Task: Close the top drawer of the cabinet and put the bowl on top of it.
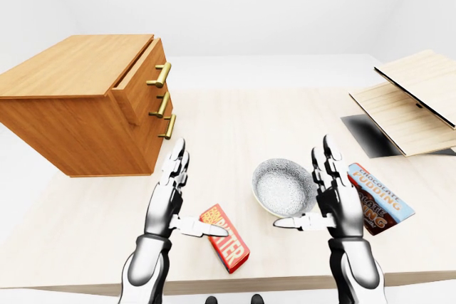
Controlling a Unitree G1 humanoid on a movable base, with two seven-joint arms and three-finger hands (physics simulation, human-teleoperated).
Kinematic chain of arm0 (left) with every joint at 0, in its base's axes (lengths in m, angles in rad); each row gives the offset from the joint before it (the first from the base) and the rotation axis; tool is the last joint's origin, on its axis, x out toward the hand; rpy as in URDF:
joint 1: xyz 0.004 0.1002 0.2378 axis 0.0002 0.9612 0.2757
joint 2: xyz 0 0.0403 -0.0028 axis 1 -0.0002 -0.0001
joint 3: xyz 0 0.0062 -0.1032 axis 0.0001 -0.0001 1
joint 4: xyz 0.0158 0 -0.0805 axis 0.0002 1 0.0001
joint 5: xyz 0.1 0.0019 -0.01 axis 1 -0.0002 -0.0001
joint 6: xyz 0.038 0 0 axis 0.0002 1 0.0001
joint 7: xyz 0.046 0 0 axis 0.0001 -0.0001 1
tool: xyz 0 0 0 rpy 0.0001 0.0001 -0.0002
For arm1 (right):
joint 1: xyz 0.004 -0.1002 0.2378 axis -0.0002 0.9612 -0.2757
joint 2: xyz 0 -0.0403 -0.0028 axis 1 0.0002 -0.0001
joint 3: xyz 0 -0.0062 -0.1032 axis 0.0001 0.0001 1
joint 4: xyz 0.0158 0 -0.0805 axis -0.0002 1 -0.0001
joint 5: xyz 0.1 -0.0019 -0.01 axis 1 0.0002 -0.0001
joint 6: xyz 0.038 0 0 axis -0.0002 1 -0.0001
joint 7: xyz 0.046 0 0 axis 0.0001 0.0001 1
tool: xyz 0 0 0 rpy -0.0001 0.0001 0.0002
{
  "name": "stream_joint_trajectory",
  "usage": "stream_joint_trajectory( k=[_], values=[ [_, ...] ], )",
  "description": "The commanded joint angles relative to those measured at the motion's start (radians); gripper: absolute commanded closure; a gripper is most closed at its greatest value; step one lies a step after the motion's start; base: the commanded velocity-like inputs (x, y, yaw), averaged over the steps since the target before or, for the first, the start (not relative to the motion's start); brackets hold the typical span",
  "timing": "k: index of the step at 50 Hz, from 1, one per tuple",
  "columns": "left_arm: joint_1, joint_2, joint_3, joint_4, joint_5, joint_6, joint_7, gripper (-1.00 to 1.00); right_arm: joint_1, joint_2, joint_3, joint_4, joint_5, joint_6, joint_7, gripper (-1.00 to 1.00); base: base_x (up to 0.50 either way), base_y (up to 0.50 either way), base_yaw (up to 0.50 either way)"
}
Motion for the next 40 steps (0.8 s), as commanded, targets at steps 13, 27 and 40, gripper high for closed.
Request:
stream_joint_trajectory(
  k=[13, 27, 40],
  values=[
    [-0.333, -0.015, 0.046, 0.072, 0.054, 0.000, 0.047, -1.00, 0.055, 0.006, -0.014, -0.074, 0.016, 0.000, 0.031, -1.00, 0.00, 0.00, 0.00],
    [-0.499, -0.015, 0.069, 0.084, 0.057, 0.000, 0.065, -1.00, 0.072, 0.007, -0.015, -0.091, 0.029, 0.000, 0.049, -1.00, 0.00, 0.00, 0.00],
    [-0.613, 0.009, 0.109, 0.055, 0.003, 0.000, 0.074, -1.00, 0.096, 0.010, -0.017, -0.123, 0.043, 0.000, 0.062, -1.00, 0.00, 0.00, 0.00]
  ],
)
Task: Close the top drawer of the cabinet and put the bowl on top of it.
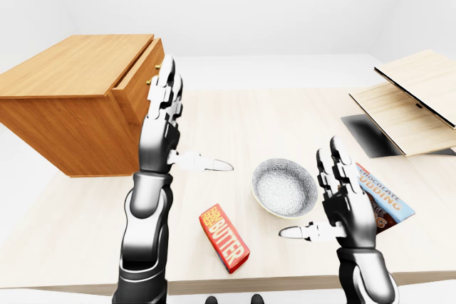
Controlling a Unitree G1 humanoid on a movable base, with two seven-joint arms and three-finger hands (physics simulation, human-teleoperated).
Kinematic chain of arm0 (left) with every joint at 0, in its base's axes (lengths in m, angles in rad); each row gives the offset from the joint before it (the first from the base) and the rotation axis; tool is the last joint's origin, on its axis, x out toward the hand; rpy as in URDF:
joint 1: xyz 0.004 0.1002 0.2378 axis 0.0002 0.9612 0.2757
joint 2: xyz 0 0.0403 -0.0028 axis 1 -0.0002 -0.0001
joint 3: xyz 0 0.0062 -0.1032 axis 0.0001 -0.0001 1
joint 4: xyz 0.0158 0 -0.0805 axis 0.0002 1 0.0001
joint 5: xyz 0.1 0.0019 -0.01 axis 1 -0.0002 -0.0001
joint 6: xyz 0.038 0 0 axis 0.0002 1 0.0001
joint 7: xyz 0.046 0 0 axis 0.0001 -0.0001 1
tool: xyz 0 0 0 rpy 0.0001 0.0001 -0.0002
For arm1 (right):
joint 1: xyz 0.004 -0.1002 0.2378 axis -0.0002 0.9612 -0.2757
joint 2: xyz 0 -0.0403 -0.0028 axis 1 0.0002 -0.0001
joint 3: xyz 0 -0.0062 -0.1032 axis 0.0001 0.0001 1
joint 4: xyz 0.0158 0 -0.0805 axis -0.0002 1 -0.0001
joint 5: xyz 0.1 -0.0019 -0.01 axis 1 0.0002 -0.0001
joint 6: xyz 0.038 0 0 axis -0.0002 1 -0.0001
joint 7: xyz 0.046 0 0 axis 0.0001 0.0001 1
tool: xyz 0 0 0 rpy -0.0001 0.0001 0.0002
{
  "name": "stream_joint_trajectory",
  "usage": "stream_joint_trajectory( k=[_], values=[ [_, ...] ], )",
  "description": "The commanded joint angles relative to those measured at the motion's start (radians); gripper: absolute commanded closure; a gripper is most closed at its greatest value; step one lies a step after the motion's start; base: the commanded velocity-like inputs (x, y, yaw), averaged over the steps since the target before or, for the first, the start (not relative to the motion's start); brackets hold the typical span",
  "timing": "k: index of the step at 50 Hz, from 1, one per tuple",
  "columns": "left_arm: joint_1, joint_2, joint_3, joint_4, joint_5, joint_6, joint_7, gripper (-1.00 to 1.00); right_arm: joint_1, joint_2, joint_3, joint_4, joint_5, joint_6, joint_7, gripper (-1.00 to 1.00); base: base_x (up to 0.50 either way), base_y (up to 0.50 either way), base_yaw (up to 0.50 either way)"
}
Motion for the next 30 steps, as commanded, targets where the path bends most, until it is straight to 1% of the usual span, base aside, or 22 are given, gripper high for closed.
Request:
stream_joint_trajectory(
  k=[1, 4, 7, 10, 16, 17, 18, 21, 30],
  values=[
    [-0.107, 0.017, 0.032, -0.021, -0.036, 0.000, 0.007, -1.00, 0.018, 0.003, -0.003, -0.026, 0.012, 0.000, 0.011, -1.00, 0.00, 0.00, 0.00],
    [-0.124, 0.023, 0.037, -0.012, -0.044, 0.000, 0.012, -1.00, 0.022, 0.003, -0.003, -0.031, 0.015, 0.000, 0.013, -1.00, 0.00, 0.00, 0.00],
    [-0.124, 0.024, 0.037, -0.011, -0.046, 0.000, 0.013, -1.00, 0.022, 0.004, -0.003, -0.031, 0.015, 0.000, 0.013, -1.00, 0.00, 0.00, 0.00],
    [-0.149, 0.039, 0.046, 0.036, -0.045, 0.000, 0.011, -1.00, 0.040, 0.002, 0.009, -0.036, 0.015, 0.000, 0.024, -1.00, 0.00, 0.00, 0.00],
    [-0.150, 0.040, 0.046, 0.037, -0.047, 0.000, 0.013, -1.00, 0.040, 0.000, 0.011, -0.036, 0.016, 0.000, 0.022, -1.00, 0.00, 0.00, 0.00],
    [-0.195, 0.064, 0.079, 0.154, -0.040, 0.000, 0.016, -1.00, 0.051, -0.001, 0.017, -0.036, 0.016, 0.000, 0.026, -1.00, 0.00, 0.00, 0.00],
    [-0.204, 0.078, 0.083, 0.242, -0.041, 0.000, 0.004, -1.00, 0.057, -0.004, 0.025, -0.028, 0.015, 0.000, 0.033, -1.00, 0.00, 0.00, 0.00],
    [-0.215, 0.083, 0.085, 0.304, -0.048, 0.000, -0.005, -1.00, 0.062, -0.007, 0.035, -0.030, 0.011, 0.000, 0.025, -1.00, 0.00, 0.00, 0.00],
    [-0.224, 0.091, 0.082, 0.302, -0.042, 0.000, -0.006, -1.00, 0.056, -0.016, 0.040, -0.039, 0.012, 0.000, 0.013, -1.00, 0.00, 0.00, 0.00]
  ],
)
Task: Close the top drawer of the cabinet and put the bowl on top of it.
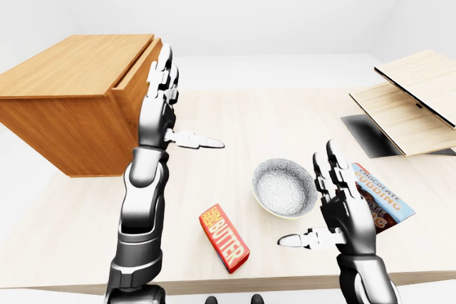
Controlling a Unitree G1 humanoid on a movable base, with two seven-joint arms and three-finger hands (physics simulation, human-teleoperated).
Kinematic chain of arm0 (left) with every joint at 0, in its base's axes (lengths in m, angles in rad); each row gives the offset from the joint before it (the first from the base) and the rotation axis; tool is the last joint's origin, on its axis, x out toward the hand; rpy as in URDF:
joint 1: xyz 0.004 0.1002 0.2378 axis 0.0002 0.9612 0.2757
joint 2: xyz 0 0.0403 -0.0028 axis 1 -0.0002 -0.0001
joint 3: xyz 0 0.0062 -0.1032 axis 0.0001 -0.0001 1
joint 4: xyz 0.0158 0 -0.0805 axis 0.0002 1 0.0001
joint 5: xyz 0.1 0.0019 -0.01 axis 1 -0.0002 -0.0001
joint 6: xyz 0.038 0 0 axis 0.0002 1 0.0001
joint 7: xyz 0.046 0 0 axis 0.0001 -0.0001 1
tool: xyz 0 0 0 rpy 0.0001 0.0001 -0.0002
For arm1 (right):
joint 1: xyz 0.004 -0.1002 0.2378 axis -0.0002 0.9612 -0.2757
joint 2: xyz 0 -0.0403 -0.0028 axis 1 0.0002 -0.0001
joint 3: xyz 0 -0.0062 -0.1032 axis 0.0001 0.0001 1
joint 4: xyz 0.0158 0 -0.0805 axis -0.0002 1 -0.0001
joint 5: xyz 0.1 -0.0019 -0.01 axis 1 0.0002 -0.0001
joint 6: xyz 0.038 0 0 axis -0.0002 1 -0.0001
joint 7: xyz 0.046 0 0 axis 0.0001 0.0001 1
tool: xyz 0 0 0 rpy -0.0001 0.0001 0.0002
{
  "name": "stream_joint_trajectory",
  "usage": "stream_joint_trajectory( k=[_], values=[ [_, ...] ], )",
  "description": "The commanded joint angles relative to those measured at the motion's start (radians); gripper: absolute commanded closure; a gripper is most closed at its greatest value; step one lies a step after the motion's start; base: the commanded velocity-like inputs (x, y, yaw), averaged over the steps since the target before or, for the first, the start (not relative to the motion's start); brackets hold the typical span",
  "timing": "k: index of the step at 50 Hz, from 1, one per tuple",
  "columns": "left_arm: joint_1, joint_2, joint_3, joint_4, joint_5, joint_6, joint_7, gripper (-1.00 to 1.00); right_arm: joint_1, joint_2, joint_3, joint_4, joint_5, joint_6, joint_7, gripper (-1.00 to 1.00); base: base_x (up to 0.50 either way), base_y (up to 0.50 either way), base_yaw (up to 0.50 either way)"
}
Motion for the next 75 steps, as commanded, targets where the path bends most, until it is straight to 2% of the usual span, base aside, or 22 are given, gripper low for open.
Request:
stream_joint_trajectory(
  k=[1, 10, 22, 23, 26, 55, 75],
  values=[
    [-0.034, 0.021, 0.003, 0.089, 0.002, 0.000, -0.013, -1.00, 0.013, -0.009, 0.013, -0.014, 0.003, 0.000, -0.004, -1.00, 0.00, 0.00, 0.00],
    [-0.043, 0.023, 0.014, 0.148, 0.015, 0.000, -0.021, -1.00, 0.021, -0.012, 0.023, -0.037, -0.003, 0.000, -0.013, -1.00, 0.00, 0.00, 0.00],
    [-0.055, 0.028, 0.033, 0.159, -0.020, 0.000, -0.023, -1.00, 0.006, -0.015, 0.023, -0.016, 0.000, 0.000, -0.013, -1.00, 0.00, 0.00, 0.00],
    [-0.077, 0.031, 0.045, 0.220, -0.027, 0.000, -0.020, -1.00, 0.013, -0.015, 0.028, -0.012, -0.005, 0.000, -0.012, -1.00, 0.00, 0.00, 0.00],
    [-0.081, 0.039, 0.051, 0.248, -0.043, 0.000, -0.014, -1.00, 0.010, -0.017, 0.032, -0.017, -0.006, 0.000, -0.017, -1.00, 0.00, 0.00, 0.00],
    [-0.154, 0.101, 0.099, 0.354, -0.161, 0.000, 0.048, -1.00, 0.014, -0.012, 0.012, -0.025, 0.008, 0.000, -0.006, -1.00, 0.00, 0.00, 0.00],
    [-0.171, 0.121, 0.102, 0.423, -0.173, 0.000, 0.070, -1.00, 0.011, -0.009, 0.014, -0.013, 0.004, 0.000, -0.004, -1.00, 0.00, 0.00, 0.00]
  ],
)
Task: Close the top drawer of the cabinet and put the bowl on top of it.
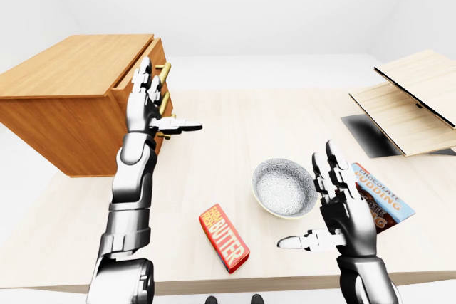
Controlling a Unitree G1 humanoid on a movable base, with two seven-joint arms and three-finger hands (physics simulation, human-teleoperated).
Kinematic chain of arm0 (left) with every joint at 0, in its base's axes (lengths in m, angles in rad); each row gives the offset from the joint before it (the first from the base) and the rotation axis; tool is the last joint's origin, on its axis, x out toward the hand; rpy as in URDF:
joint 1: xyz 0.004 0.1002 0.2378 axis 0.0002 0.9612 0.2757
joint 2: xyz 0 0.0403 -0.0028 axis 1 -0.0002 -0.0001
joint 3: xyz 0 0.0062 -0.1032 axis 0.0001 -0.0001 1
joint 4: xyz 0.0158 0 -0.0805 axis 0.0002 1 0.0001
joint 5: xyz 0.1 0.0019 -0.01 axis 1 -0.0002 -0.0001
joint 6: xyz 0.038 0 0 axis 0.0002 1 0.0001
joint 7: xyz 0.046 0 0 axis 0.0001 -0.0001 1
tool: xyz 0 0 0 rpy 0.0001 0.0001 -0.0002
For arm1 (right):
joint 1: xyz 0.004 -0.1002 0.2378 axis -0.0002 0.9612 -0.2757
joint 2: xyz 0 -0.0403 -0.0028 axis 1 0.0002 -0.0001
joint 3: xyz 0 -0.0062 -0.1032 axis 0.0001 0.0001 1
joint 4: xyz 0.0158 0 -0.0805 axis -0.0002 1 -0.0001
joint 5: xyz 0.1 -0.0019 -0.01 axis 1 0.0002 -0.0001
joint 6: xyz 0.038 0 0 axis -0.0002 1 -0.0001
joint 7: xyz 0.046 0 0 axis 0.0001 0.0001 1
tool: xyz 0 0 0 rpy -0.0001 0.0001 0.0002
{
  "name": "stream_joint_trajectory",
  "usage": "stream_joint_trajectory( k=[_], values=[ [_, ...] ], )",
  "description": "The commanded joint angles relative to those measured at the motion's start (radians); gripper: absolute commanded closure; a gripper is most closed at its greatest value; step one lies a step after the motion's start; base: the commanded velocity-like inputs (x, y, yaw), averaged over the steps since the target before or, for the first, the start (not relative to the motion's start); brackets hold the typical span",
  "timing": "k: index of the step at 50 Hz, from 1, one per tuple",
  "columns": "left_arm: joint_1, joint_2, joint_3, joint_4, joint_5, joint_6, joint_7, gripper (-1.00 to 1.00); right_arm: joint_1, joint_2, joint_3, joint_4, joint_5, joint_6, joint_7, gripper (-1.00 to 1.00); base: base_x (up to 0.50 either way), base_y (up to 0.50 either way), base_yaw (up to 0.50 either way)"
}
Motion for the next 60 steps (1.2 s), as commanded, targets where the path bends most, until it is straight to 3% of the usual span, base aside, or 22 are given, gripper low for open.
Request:
stream_joint_trajectory(
  k=[1, 41, 60],
  values=[
    [-0.009, 0.011, 0.004, 0.033, -0.005, 0.000, 0.013, -1.00, 0.000, 0.003, 0.001, 0.002, -0.003, 0.000, 0.001, -1.00, 0.00, 0.00, 0.00],
    [-0.006, 0.022, -0.003, 0.135, 0.065, 0.000, 0.027, -1.00, 0.006, -0.007, 0.017, 0.004, -0.007, 0.000, -0.007, -1.00, 0.00, 0.00, 0.00],
    [-0.034, 0.055, 0.024, 0.235, 0.071, 0.000, 0.042, -1.00, -0.001, -0.012, 0.023, 0.013, -0.010, 0.000, -0.008, -1.00, 0.00, 0.00, 0.00]
  ],
)
